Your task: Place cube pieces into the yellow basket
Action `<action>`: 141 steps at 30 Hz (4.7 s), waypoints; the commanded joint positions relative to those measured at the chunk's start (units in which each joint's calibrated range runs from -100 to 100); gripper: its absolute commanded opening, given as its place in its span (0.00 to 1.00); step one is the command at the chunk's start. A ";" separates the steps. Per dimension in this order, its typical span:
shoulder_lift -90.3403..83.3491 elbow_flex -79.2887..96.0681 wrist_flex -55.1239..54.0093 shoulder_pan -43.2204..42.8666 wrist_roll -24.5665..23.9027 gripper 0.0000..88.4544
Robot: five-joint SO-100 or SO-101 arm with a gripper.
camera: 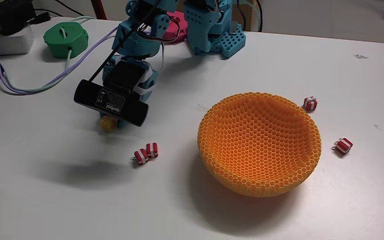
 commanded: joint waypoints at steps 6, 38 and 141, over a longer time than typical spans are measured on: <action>0.81 -3.42 -1.52 0.26 0.54 0.18; -29.02 -20.66 41.92 -27.42 -5.27 0.00; -8.29 -32.69 32.53 -23.23 -1.51 0.00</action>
